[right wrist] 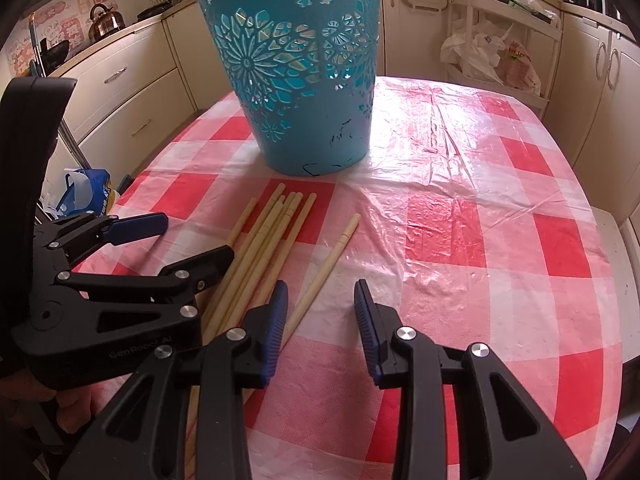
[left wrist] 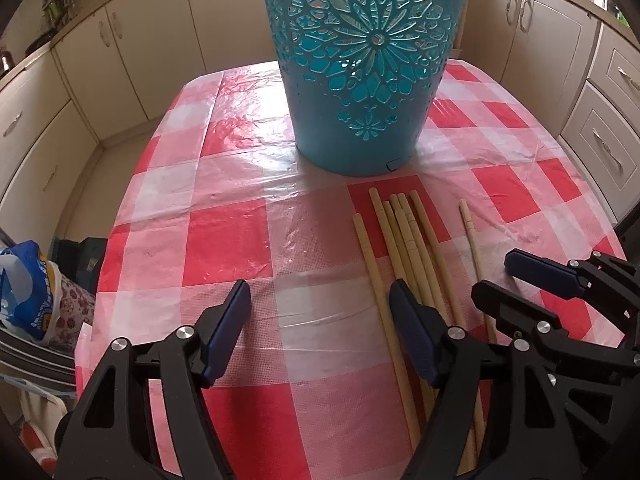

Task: Organize utensils
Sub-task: 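Move both tools back down to the sticks on the table, then close the left tool on a stick while the right tool grasps another stick, then raise the left tool's stick over the basket and open it while the right tool holds its stick, then swing the right tool's stick over the basket and open it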

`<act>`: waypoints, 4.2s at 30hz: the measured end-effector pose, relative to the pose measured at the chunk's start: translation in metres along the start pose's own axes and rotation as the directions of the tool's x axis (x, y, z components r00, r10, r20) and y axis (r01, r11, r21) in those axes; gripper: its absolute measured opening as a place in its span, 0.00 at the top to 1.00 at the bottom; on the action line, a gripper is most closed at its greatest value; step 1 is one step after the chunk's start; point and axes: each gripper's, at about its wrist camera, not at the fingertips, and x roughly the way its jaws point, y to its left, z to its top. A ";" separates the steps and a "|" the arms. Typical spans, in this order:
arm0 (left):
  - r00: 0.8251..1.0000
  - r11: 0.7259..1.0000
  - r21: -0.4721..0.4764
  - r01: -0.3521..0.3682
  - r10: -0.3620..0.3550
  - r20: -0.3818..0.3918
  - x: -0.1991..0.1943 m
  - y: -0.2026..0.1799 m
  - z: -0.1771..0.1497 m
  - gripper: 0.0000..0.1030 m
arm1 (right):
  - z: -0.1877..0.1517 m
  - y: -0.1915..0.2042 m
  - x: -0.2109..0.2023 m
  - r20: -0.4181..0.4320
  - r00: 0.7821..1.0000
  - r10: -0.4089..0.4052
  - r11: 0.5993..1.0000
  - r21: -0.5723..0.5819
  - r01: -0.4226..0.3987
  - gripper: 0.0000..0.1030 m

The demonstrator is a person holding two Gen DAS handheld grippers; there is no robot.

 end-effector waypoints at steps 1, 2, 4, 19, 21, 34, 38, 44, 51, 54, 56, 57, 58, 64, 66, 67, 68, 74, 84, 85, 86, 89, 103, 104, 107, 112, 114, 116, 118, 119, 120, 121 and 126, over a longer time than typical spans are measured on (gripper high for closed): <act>1.000 1.000 0.005 0.003 -0.003 0.001 0.000 -0.001 0.001 0.41 | 0.000 0.000 0.000 0.000 1.000 0.002 1.000 0.000 -0.002 0.66; 1.000 1.000 0.015 0.004 -0.004 0.004 -0.001 -0.003 0.001 0.46 | 0.001 0.001 0.001 0.000 1.000 0.001 1.000 -0.004 -0.001 0.66; 1.000 0.999 0.037 0.014 -0.014 0.010 -0.001 -0.006 0.002 0.54 | 0.001 0.002 0.002 -0.001 1.000 0.001 1.000 -0.018 -0.001 0.68; 0.990 0.990 0.035 0.133 -0.132 -0.043 -0.001 0.005 0.010 0.95 | 0.012 0.001 0.007 -0.068 0.997 0.033 0.996 -0.083 -0.039 0.91; 0.988 0.989 0.026 0.146 -0.145 -0.047 -0.001 0.008 0.009 0.95 | 0.012 0.001 0.006 -0.081 0.996 0.033 0.995 -0.094 -0.041 0.92; 0.983 0.986 0.036 0.165 -0.162 -0.083 0.001 0.011 0.011 0.95 | 0.016 0.004 0.010 -0.134 0.991 0.016 0.989 -0.143 -0.035 0.92; 0.983 0.984 0.083 0.157 -0.148 -0.108 0.001 0.005 0.013 0.88 | 0.019 0.011 0.011 -0.161 0.987 -0.017 0.981 -0.194 -0.015 0.89; 0.990 0.987 0.102 0.125 -0.118 -0.077 0.001 -0.002 0.011 0.95 | 0.015 0.013 0.011 -0.130 0.991 -0.008 0.983 -0.183 -0.016 0.94; 0.995 0.993 0.060 0.098 -0.100 0.030 -0.024 0.010 0.009 0.96 | 0.001 -0.005 -0.008 0.009 0.998 0.060 0.998 -0.006 -0.060 0.94; 0.990 0.995 0.042 0.095 -0.099 0.101 -0.043 0.018 0.014 0.96 | 0.001 -0.014 -0.015 0.085 0.992 0.092 0.993 0.069 -0.098 0.94; 0.984 0.995 0.037 0.090 -0.095 0.151 -0.057 0.021 0.018 0.96 | 0.002 -0.019 -0.019 0.133 0.986 0.102 0.987 0.106 -0.117 0.94; 0.979 0.995 0.033 0.094 -0.099 0.178 -0.064 0.022 0.021 0.96 | 0.004 -0.021 -0.020 0.152 0.983 0.105 0.985 0.119 -0.124 0.94; 0.973 0.995 0.029 0.096 -0.100 0.210 -0.072 0.024 0.023 0.95 | 0.005 -0.023 -0.022 0.173 0.979 0.108 0.982 0.132 -0.132 0.94; 0.887 0.986 0.002 0.166 -0.150 0.436 -0.132 0.047 0.048 0.95 | 0.004 -0.035 -0.019 0.216 0.970 0.109 0.971 0.187 -0.150 0.94; 0.848 0.980 -0.004 0.197 -0.168 0.503 -0.151 0.054 0.062 0.96 | 0.004 -0.037 -0.019 0.218 0.970 0.106 0.968 0.202 -0.152 0.94; 0.827 0.977 -0.007 0.212 -0.175 0.534 -0.160 0.057 0.069 0.96 | 0.005 -0.037 -0.021 0.233 0.967 0.106 0.968 0.199 -0.154 0.94; 0.799 0.972 -0.010 0.233 -0.185 0.572 -0.170 0.062 0.078 0.96 | 0.005 -0.037 -0.021 0.232 0.967 0.108 0.967 0.201 -0.156 0.94; 0.681 0.947 -0.020 0.322 -0.217 0.699 -0.196 0.072 0.124 0.96 | 0.002 -0.040 -0.021 0.237 0.965 0.113 0.965 0.204 -0.163 0.94; 0.572 0.948 -0.083 0.307 -0.114 0.812 -0.168 0.045 0.189 0.95 | 0.001 -0.041 -0.020 0.238 0.964 0.121 0.965 0.198 -0.170 0.94; 0.586 0.953 -0.096 0.286 -0.095 0.805 -0.158 0.042 0.195 0.95 | 0.001 -0.041 -0.020 0.240 0.963 0.121 0.965 0.200 -0.171 0.94; 0.599 0.956 -0.104 0.275 -0.086 0.796 -0.148 0.040 0.197 0.95 | 0.000 -0.042 -0.020 0.241 0.963 0.122 0.964 0.202 -0.172 0.94; 0.645 0.960 -0.117 0.253 -0.078 0.760 -0.124 0.034 0.196 0.95 | 0.000 -0.043 -0.020 0.242 0.962 0.128 0.961 0.211 -0.181 0.94; 0.750 0.971 -0.097 0.219 -0.103 0.653 -0.084 0.034 0.145 0.89 | -0.001 -0.045 -0.023 0.254 0.958 0.132 0.958 0.214 -0.189 0.94; 0.759 0.972 -0.092 0.215 -0.107 0.642 -0.085 0.034 0.141 0.82 | -0.001 -0.045 -0.023 0.258 0.957 0.135 0.958 0.214 -0.193 0.94; 0.765 0.974 -0.097 0.204 -0.097 0.636 -0.091 0.040 0.127 0.59 | -0.002 -0.048 -0.027 0.279 0.950 0.139 0.955 0.217 -0.204 0.94; 0.767 0.969 -0.171 0.180 -0.029 0.641 -0.104 0.059 0.090 0.49 | -0.005 -0.051 -0.036 0.328 0.932 0.157 0.949 0.212 -0.234 0.94; 0.785 0.961 -0.209 0.181 -0.013 0.620 -0.101 0.068 0.075 0.48 | -0.006 -0.052 -0.041 0.355 0.922 0.156 0.947 0.213 -0.242 0.94; 0.808 0.952 -0.249 0.181 0.001 0.589 -0.093 0.077 0.056 0.48 | -0.007 -0.055 -0.046 0.382 0.910 0.163 0.939 0.222 -0.262 0.94; 0.833 0.938 -0.292 0.186 0.007 0.553 -0.085 0.085 0.038 0.48 | -0.006 -0.058 -0.053 0.407 0.896 0.175 0.928 0.236 -0.289 0.94; 0.842 0.931 -0.310 0.192 0.006 0.540 -0.081 0.088 0.032 0.47 | -0.005 -0.058 -0.057 0.421 0.890 0.177 0.926 0.235 -0.295 0.94; 0.850 0.923 -0.329 0.201 0.003 0.527 -0.078 0.091 0.025 0.47 | -0.003 -0.058 -0.064 0.440 0.880 0.178 0.926 0.228 -0.302 0.94; 0.856 0.914 -0.347 0.212 -0.002 0.516 -0.077 0.093 0.018 0.47 | 0.000 -0.057 -0.069 0.456 0.872 0.180 0.926 0.222 -0.307 0.94; 0.844 0.891 -0.362 0.274 -0.042 0.535 -0.086 0.088 0.001 0.46 | 0.026 -0.049 -0.098 0.561 0.802 0.204 0.918 0.175 -0.356 0.94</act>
